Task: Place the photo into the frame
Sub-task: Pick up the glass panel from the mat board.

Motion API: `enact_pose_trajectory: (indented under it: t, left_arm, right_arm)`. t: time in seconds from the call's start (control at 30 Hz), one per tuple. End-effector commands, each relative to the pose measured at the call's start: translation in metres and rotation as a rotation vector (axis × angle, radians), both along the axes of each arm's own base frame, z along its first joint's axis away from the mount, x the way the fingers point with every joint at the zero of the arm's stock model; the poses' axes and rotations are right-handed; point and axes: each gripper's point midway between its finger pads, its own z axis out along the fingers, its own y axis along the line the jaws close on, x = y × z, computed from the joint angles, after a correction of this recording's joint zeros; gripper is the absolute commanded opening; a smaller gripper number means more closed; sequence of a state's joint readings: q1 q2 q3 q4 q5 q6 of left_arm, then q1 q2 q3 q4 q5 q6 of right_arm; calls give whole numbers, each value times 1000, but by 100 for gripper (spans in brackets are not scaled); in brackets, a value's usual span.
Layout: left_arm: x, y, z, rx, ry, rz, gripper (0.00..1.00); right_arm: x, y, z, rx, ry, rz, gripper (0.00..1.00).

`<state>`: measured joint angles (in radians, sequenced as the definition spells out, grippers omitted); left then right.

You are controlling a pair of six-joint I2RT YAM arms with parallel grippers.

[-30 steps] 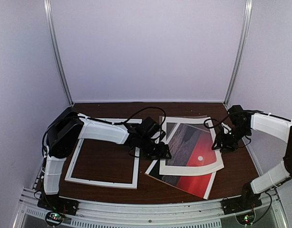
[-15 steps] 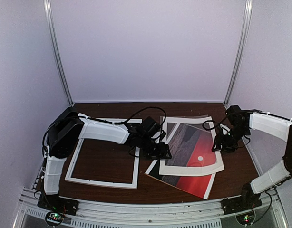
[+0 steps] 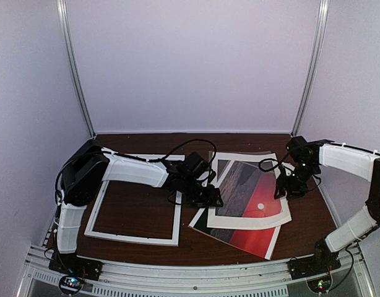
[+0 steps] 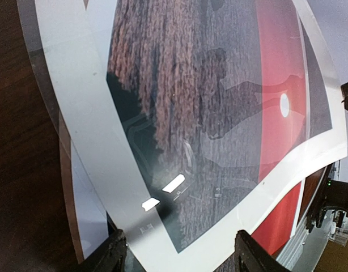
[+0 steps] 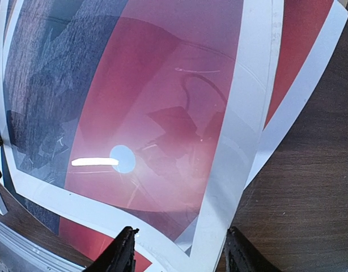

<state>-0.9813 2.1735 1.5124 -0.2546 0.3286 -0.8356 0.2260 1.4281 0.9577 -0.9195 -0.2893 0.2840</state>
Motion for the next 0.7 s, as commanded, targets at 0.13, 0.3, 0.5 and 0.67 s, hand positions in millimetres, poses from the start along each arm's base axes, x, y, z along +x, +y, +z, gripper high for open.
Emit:
enact_pose_trajectory:
  t: [0.13,0.3,0.5,0.67]
  left_arm:
    - [-5,-6,-12,-3,9,-28,66]
    - [-6,-6,-11,-4,9,-27,66]
    - [-5,-6,-11,-4,9,-27,66]
    - [-5,-5,-10,-1,4,-26,66]
  right_arm:
    - [4,8,4,-50,0,76,54]
    - [6,9,3,-70,6,97,55]
    - [6,15,-12,-36,20,67,53]
    - [10,10,-14,-25,2,6,50]
